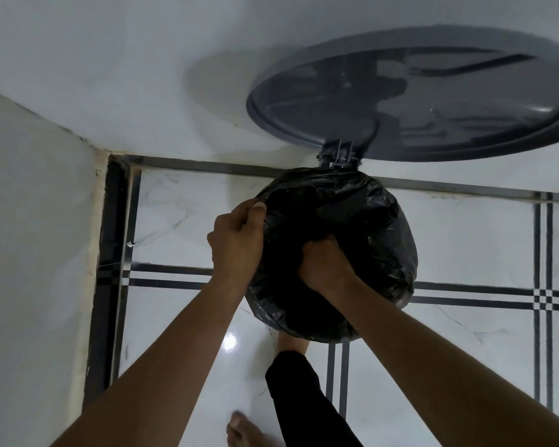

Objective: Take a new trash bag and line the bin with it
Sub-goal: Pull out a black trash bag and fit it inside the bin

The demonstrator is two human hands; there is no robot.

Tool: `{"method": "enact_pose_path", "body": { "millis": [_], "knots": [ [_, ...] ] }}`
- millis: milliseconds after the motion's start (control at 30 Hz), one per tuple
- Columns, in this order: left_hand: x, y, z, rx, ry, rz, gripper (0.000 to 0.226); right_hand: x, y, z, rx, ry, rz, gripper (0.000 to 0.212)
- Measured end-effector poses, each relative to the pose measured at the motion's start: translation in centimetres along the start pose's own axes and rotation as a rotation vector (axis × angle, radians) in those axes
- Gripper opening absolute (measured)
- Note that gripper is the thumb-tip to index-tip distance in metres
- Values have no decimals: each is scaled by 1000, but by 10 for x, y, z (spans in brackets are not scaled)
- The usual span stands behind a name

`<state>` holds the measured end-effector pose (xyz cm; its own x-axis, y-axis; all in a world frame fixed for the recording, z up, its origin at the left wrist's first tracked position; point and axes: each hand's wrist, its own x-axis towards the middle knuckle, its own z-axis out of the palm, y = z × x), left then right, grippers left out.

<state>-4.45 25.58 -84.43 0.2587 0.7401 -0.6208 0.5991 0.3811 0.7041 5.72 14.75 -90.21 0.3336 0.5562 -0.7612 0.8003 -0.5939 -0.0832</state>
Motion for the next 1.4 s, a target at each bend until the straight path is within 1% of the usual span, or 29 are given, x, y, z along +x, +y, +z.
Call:
{"method": "enact_pose_path", "body": {
  "millis": [33, 100, 133, 200, 233, 300, 433, 500, 600, 700, 767, 800, 833, 867, 900, 933, 967, 1000, 1033, 1067, 1133, 1200, 1267, 1300, 1333, 1400],
  "knots": [
    [-1, 1, 0, 38, 15, -6, 24, -5, 0, 0, 46, 34, 19, 27],
    [-2, 2, 1, 95, 34, -9, 37, -5, -3, -5, 162, -33, 73, 29],
    [-2, 2, 1, 86, 34, -7, 37, 3, -3, -3, 206, -79, 78, 34],
    [-1, 1, 0, 44, 20, 8, 26, 29, 2, 6, 274, -188, 86, 42],
    [-1, 1, 0, 30, 6, 19, 25, 43, 5, 13, 298, -245, 88, 45],
    [1, -3, 1, 15, -15, 30, 28, 60, 10, 27, 264, -314, 82, 50],
    [6, -11, 4, -26, -21, 37, 21, 70, 11, 36, 294, -358, 139, 49],
    [6, -12, 5, -44, -19, 43, 19, 76, 12, 41, 271, -373, 132, 48],
    [6, -12, 4, -28, -20, 51, 27, 72, 9, 35, 269, -348, 126, 47],
    [8, -14, 2, 4, -11, 66, 25, 50, 0, 12, 368, -272, 150, 45],
    [6, -11, 1, 64, 29, 56, 23, 23, -2, -6, 476, -152, 140, 40],
    [4, -9, 1, 126, 59, 67, 27, 7, -1, -15, 513, -86, 102, 36],
    [1, -6, 1, 205, 93, 117, 31, -10, 2, -24, 518, -3, 34, 31],
    [-2, -2, 0, 297, 125, 213, 34, -28, 6, -31, 538, 151, -18, 27],
    [-4, 4, -1, 382, 141, 334, 35, -42, 14, -37, 571, 352, -61, 25],
    [-5, 9, -1, 452, 125, 463, 36, -52, 24, -43, 584, 585, -92, 25],
    [-1, 13, -1, 514, 76, 585, 35, -59, 35, -49, 555, 778, -97, 26],
    [4, 18, 0, 563, 7, 690, 35, -64, 45, -56, 496, 902, -71, 30],
    [12, 22, 2, 611, -67, 775, 36, -63, 56, -61, 432, 957, -47, 33],
    [21, 26, 4, 665, -135, 842, 37, -61, 66, -66, 383, 961, -37, 35],
    [40, 33, 8, 742, -242, 908, 38, -46, 84, -68, 351, 880, -57, 36],
    [57, 42, 11, 694, -298, 865, 33, -32, 96, -70, 352, 811, -88, 32],
    [70, 54, 13, 575, -282, 750, 26, -21, 102, -76, 416, 803, -100, 27],
    [74, 59, 14, 530, -274, 661, 23, -18, 103, -80, 503, 795, -91, 24],
    [77, 63, 14, 485, -279, 557, 20, -16, 103, -86, 623, 758, -61, 21],
    [83, 63, 14, 414, -331, 365, 17, -11, 108, -94, 850, 613, 29, 17]
  ]
}}
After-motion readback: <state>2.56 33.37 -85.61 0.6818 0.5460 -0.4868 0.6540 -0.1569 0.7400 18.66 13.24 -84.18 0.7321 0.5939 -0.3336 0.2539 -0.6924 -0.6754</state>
